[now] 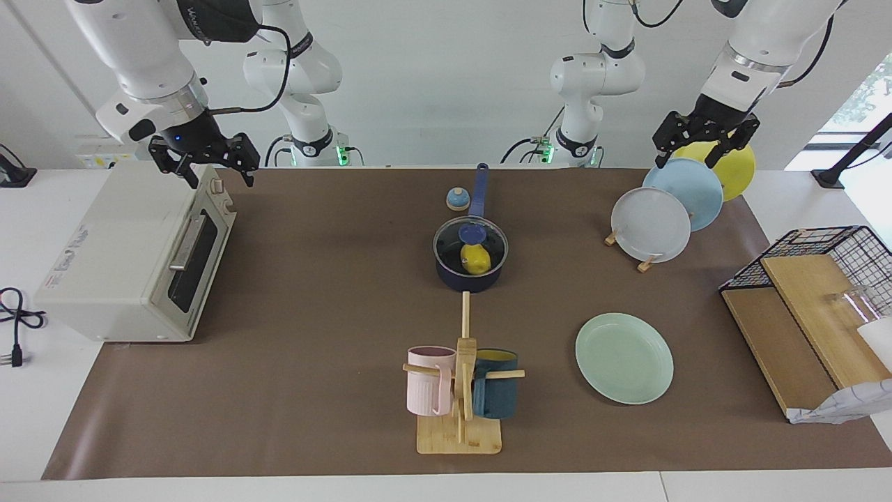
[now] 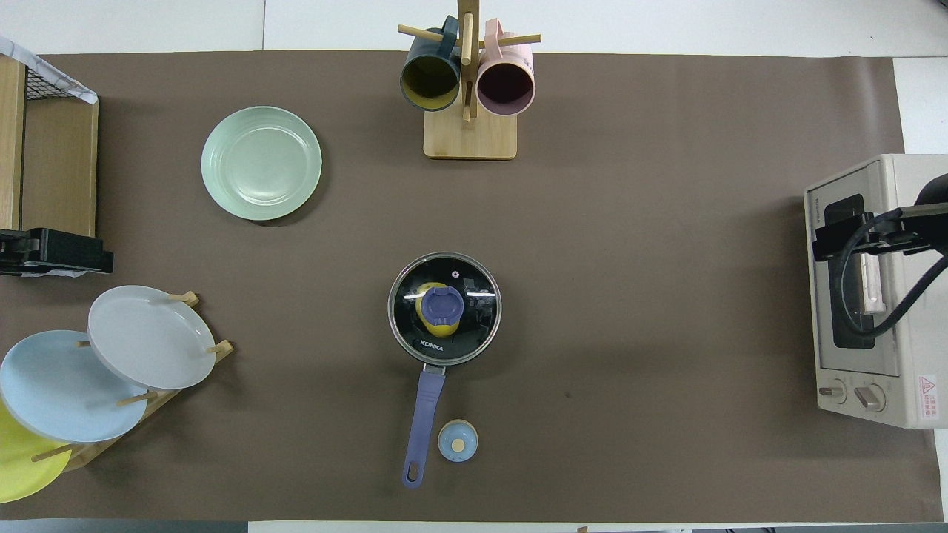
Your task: Transfer potato from pot to plate
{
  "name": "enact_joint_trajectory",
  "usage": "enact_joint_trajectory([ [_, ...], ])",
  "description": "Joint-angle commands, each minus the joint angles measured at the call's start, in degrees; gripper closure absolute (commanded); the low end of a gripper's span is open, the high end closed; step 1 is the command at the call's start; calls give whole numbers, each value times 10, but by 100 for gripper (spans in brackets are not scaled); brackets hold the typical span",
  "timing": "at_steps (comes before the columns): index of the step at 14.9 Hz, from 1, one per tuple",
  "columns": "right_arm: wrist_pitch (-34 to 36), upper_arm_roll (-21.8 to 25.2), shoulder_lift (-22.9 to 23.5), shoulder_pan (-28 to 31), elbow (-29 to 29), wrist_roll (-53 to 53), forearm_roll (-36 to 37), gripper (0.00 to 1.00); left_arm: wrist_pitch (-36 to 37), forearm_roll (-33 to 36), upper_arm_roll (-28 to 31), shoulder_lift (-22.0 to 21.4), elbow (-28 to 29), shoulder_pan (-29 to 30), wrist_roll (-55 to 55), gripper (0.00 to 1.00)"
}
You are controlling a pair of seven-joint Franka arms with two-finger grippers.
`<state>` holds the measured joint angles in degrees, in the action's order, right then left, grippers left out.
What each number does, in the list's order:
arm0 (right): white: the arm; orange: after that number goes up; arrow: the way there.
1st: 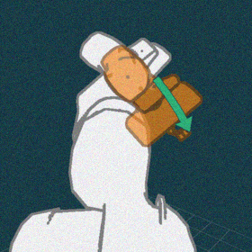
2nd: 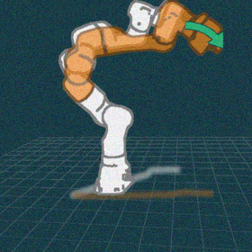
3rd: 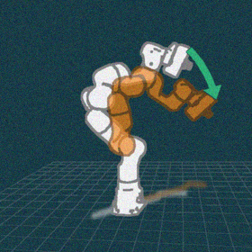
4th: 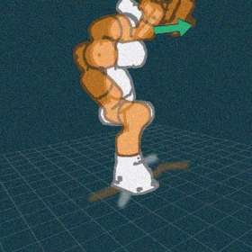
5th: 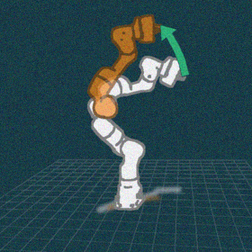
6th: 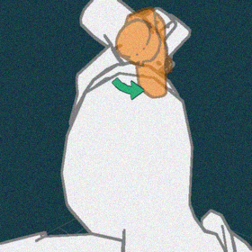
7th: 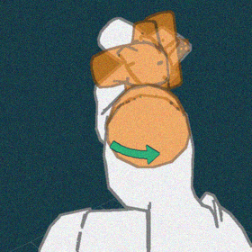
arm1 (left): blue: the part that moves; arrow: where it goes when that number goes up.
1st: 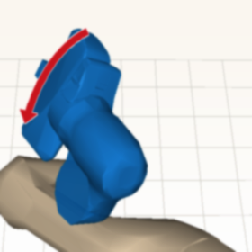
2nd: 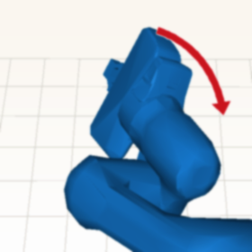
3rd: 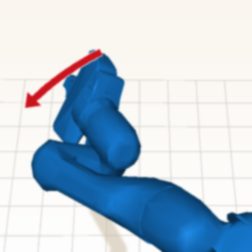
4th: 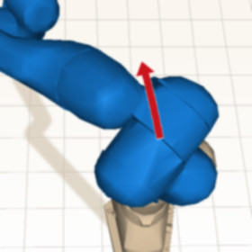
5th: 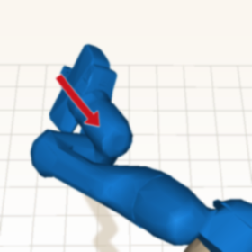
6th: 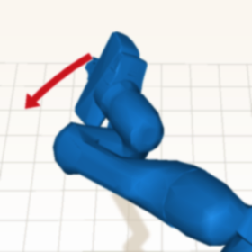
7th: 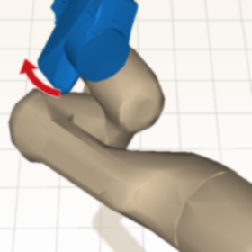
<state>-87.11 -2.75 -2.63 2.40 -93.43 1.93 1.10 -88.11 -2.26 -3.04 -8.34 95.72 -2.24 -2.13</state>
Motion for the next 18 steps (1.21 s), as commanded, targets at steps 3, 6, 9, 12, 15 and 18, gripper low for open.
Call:
enact_joint_trajectory([
  [3, -15, -7, -6, -8, -11, 18, -6, 0, -7, -9, -1, -10, 9, 8, -4, 0],
  [6, -2, -13, 3, -46, 14, 14, -5, 0, -5, -9, 0, -11, 10, 9, -5, 0],
  [9, 24, -14, 32, -94, 70, -18, -10, 0, -6, -6, 0, -11, 10, 11, -6, 0],
  [12, 19, -14, 58, -170, 89, -102, -9, 0, -10, -4, 0, -8, 3, 11, -16, 0],
  [15, 18, -14, 114, -257, 142, -227, -8, 0, -14, -3, 0, -9, 3, 10, -18, 0],
  [18, -8, -14, 157, -316, 172, -305, -7, 0, -20, -4, -1, -10, 6, 10, -14, 0],
])
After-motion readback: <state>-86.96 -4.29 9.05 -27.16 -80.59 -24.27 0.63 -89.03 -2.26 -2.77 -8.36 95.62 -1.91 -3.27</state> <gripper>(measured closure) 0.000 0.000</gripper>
